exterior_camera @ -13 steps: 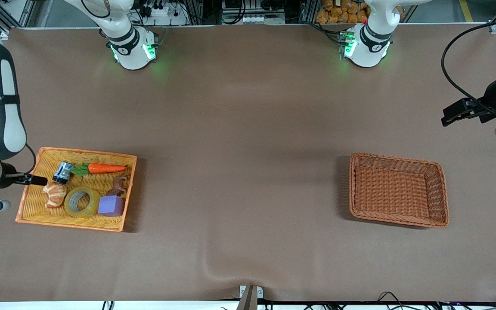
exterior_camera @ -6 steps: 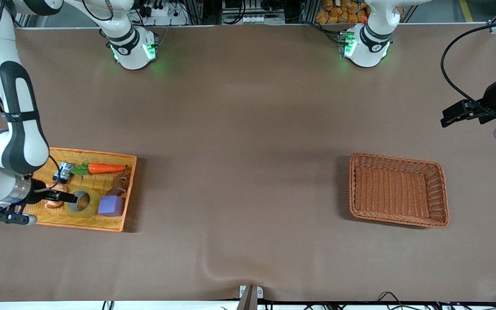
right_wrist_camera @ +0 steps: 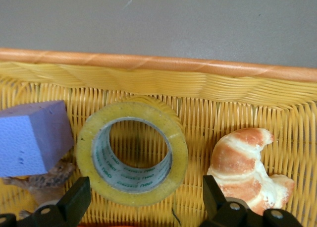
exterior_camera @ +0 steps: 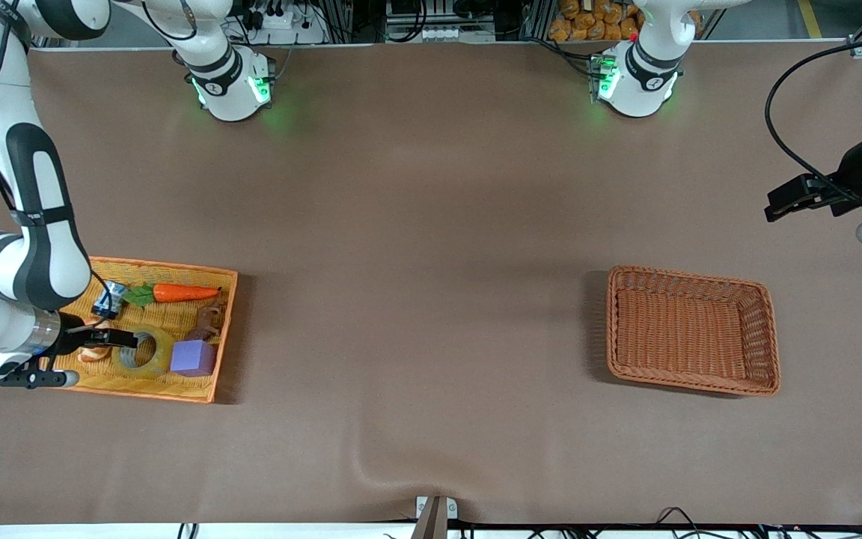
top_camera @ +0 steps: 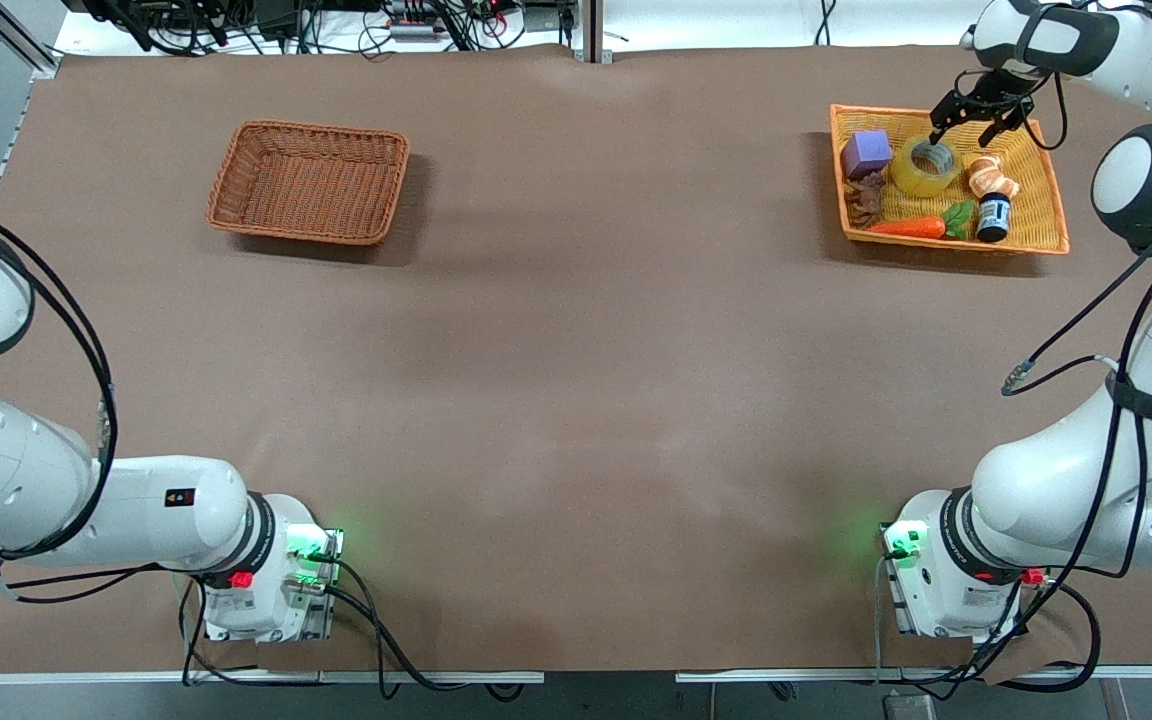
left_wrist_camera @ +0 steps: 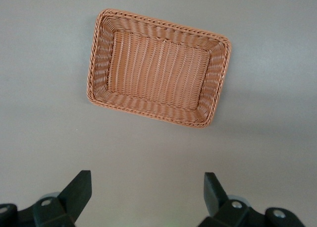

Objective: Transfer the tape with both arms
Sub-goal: 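Reach the right gripper down over the clear tape roll in the yellow basket, then close the right gripper on the rim of the tape roll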

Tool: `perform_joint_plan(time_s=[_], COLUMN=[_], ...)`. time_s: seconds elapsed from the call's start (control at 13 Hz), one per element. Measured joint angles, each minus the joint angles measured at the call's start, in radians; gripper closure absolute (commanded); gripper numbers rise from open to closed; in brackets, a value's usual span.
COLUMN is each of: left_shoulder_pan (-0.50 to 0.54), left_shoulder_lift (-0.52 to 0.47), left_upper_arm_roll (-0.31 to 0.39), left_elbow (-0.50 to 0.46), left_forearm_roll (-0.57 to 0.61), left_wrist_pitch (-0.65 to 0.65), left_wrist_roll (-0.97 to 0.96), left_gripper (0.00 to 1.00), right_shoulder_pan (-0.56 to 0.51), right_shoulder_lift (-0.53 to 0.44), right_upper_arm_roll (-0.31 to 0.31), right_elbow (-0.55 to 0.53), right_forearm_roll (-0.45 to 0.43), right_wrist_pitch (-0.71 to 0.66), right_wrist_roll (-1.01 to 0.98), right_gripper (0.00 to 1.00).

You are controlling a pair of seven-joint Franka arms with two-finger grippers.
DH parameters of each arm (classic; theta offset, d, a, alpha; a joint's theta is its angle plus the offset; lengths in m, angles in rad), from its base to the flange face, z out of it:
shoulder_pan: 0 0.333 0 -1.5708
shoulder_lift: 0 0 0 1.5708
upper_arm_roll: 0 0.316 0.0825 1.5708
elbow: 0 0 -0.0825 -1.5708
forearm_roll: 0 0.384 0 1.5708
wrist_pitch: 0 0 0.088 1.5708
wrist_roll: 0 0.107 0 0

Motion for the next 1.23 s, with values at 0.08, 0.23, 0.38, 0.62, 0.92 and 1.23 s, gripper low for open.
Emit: perform_joint_plan(time_s=[0.08,0.23,0.38,0.62,0.92,1.23], left_shoulder_pan=[0.000,0.000,0.000,0.001,0.001,0.001], left_shoulder_lift=[0.000,0.000,0.000,0.001,0.001,0.004], left_upper_arm_roll=[0.000,0.000,0.000,0.000,0.000,0.000], left_elbow=[0.000,0.000,0.000,0.000,0.000,0.000], left_forearm_roll=[0.000,0.000,0.000,0.000,0.000,0.000], left_wrist_pitch=[0.000,0.000,0.000,0.000,0.000,0.000], left_wrist_roll=[0.000,0.000,0.000,0.000,0.000,0.000], left_gripper=[0.00,0.00,0.00,0.00,0.00,0.00], right_shoulder_pan=[0.002,0.007,0.008,0.007,0.009,0.013], right_shoulder_lift=[0.014,0.037,0.052,0.064,0.077,0.079], right_upper_arm_roll=[0.002,0.003,0.003,0.002,0.003,0.004], right_elbow=[0.000,0.000,0.000,0.000,0.000,0.000], right_forearm_roll=[-0.030,-0.066,-0.079,-0.082,-0.082,-0.082], right_wrist_pitch=[0.000,0.005,0.039,0.057,0.080,0.081], right_wrist_roll=[-0.003,-0.003,-0.006,-0.009,-0.008,0.014], right_gripper=[0.00,0.00,0.00,0.00,0.17,0.89])
